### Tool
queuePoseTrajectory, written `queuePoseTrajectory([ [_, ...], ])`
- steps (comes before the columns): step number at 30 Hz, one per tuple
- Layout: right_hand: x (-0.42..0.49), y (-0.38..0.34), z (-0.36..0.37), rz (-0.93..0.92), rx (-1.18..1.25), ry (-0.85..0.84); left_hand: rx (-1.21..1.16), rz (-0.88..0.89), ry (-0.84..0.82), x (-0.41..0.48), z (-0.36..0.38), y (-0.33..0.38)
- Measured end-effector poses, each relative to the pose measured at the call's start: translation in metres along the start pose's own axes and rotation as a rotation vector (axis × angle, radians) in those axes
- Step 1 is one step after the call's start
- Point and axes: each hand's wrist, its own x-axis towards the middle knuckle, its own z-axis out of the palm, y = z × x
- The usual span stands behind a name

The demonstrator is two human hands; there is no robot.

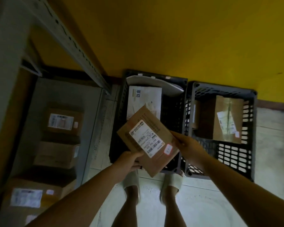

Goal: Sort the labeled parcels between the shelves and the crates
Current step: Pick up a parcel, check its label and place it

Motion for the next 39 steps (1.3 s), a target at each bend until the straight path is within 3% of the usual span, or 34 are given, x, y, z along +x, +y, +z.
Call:
queuePoseTrajectory([
  [7, 0.083, 0.032, 0.018, 0.006, -0.211, -0.133, -0.493, -0.177, 0.018, 0.063, 0.013, -0.029],
  [13, 0.168, 0.068, 0.058, -0.068, -0.637, -0.128, -0.590, -0.263, 0.181, 0.130, 0.031, -0.036],
  [17, 0.202, 0.082, 0.096, 0.008, -0.635, -0.074, -0.770, -0.268, 0.196, 0.164, 0.027, -0.044],
  [20, 0.227, 0.099, 0.120, -0.079, -0.652, -0.079, -0.829, -0.261, 0.207, 0.182, 0.024, -0.056],
  [30, 0.259, 0.111, 0.138, -0.138, -0.664, -0.070, -0.614, -0.269, 0.104, 0.218, 0.021, -0.058],
  [36, 0.228, 0.115, 0.130, -0.119, -0.646, -0.118, -0.463, -0.275, 0.165, 0.200, 0.019, -0.057],
  [39, 0.192, 0.102, 0.122, -0.123, -0.573, -0.084, -0.350, -0.185, 0.221, 0.183, 0.013, -0.053],
])
